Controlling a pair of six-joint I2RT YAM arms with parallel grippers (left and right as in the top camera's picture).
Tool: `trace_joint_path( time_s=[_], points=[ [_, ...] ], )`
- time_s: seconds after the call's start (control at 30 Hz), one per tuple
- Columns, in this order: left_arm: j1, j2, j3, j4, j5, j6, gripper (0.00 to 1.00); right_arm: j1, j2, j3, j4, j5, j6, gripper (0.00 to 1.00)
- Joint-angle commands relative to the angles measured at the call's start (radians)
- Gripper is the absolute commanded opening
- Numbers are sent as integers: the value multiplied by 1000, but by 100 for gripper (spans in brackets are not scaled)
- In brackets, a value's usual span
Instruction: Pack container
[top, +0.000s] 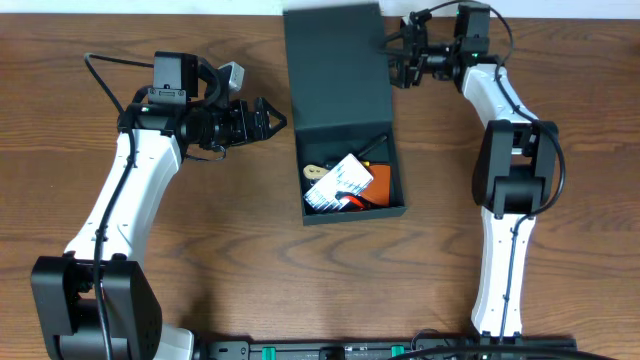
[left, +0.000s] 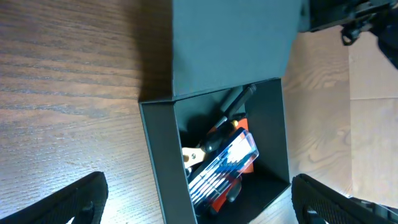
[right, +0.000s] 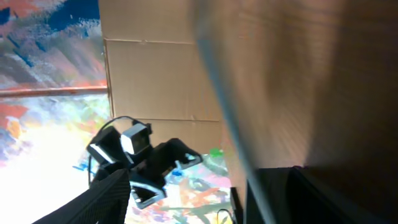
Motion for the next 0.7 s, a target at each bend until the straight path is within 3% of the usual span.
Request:
trace_joint_path(
  time_s=[0.0,0.23,0.67],
  points=[
    [6,3,6,1,-4,2,93,18,-86,1,-19,-48,28,72],
    [6,3,6,1,-4,14,93,18,-105,1,-125,-48,2,72],
    [31,3,6,1,-4,18,92,16,-184,1,-480,-46,-291,76]
  ],
)
